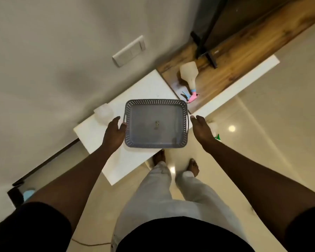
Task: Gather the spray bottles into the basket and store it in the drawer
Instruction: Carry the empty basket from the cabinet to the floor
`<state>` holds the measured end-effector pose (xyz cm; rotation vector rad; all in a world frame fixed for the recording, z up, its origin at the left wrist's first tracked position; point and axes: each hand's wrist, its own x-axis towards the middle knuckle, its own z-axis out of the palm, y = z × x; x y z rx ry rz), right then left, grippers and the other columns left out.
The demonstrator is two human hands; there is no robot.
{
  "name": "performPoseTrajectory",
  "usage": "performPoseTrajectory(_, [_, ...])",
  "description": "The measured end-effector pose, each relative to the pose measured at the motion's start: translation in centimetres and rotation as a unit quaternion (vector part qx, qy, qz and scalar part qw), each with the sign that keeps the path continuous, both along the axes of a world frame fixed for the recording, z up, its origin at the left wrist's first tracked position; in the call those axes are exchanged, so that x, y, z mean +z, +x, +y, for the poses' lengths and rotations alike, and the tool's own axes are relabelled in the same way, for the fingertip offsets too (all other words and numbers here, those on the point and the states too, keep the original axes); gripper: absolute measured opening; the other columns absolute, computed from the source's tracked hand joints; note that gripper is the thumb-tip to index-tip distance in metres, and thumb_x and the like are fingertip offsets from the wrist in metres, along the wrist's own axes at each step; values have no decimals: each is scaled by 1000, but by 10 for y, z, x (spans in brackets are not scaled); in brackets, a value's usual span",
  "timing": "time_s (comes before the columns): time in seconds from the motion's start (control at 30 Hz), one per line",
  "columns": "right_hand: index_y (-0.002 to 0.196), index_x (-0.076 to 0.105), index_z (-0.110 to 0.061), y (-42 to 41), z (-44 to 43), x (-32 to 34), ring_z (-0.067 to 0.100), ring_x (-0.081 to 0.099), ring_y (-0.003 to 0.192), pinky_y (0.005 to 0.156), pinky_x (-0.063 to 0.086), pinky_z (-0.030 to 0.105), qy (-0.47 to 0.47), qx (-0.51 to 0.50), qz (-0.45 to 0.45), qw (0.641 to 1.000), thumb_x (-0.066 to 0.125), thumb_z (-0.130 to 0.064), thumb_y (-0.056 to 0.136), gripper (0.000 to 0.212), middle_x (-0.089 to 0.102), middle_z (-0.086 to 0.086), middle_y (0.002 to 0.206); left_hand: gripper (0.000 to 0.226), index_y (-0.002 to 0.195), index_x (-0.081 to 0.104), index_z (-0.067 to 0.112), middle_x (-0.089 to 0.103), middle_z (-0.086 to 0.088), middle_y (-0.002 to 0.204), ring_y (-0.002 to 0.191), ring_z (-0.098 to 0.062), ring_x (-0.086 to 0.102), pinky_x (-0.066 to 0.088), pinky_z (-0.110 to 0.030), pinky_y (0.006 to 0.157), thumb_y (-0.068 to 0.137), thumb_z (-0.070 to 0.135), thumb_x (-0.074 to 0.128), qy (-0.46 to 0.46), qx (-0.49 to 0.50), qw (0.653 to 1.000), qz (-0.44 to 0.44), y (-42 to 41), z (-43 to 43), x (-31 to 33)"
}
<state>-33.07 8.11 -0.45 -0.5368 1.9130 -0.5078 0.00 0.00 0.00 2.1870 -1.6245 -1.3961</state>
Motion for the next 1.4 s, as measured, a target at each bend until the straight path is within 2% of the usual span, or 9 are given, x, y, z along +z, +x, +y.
performPoseTrajectory(0.3, [163,30,-17,7,-15,-50,29,39,151,99,28,31,69,-36,-25,997,46,-57,104,73,35,6,168,66,166,21,21,25,-6,173,158,-27,28,25,-42,125,108,42,43,119,47,992,-5,8,-26,-57])
performPoseTrajectory(0.43, [163,29,-13,9,-19,-66,31,44,147,113,38,38,89,-83,-66,990,52,-52,104,74,36,7,167,71,167,17,21,22,-3,174,158,-26,28,25,-43,124,106,45,45,162,133,977,34,8,-34,-71])
performPoseTrajectory(0.53, [117,66,-23,10,-20,-75,20,63,108,84,49,35,82,-86,-78,990,54,-50,103,33,66,-1,124,50,151,50,19,45,-8,162,144,-26,47,36,-39,118,106,41,46,192,184,962,66,6,-40,-81])
performPoseTrajectory(0.63, [88,60,-31,7,-20,-77,6,56,88,89,47,38,66,-98,-84,989,55,-51,100,24,62,-12,98,24,103,68,27,67,-5,128,115,-20,62,45,-32,95,106,39,48,209,209,948,116,0,-39,-81])
performPoseTrajectory(0.9, [148,52,-12,6,0,-68,25,49,131,103,36,39,86,-115,-141,979,55,-51,101,61,50,8,156,28,123,63,21,65,-1,124,111,-17,62,43,-31,94,106,38,48,205,212,946,138,-5,-25,-62])
performPoseTrajectory(1.03, [142,59,-10,9,15,-62,16,56,109,99,35,37,82,-143,-161,973,58,-49,101,56,59,5,146,25,113,69,25,68,1,117,102,-10,64,46,-26,78,104,40,51,184,203,952,138,-7,-18,-49])
performPoseTrajectory(1.2, [120,71,-18,-4,53,-40,29,60,127,117,41,48,75,-184,-140,970,60,-52,94,45,66,11,136,28,97,75,27,75,10,98,107,-17,63,46,-32,101,103,37,50,156,169,964,134,-9,-7,-31])
performPoseTrajectory(1.27, [102,72,-19,-12,69,-30,30,64,121,114,45,54,58,-206,-129,968,61,-53,88,40,70,12,126,36,82,77,28,75,18,75,95,-13,64,48,-28,90,103,35,49,152,154,966,144,-18,-1,-20])
performPoseTrajectory(1.4, [99,74,-19,-31,110,-11,21,62,98,110,49,55,20,-269,-113,956,64,-59,74,47,70,4,104,28,84,71,29,74,19,72,82,-8,65,49,-27,81,101,34,49,141,118,968,169,-50,20,0])
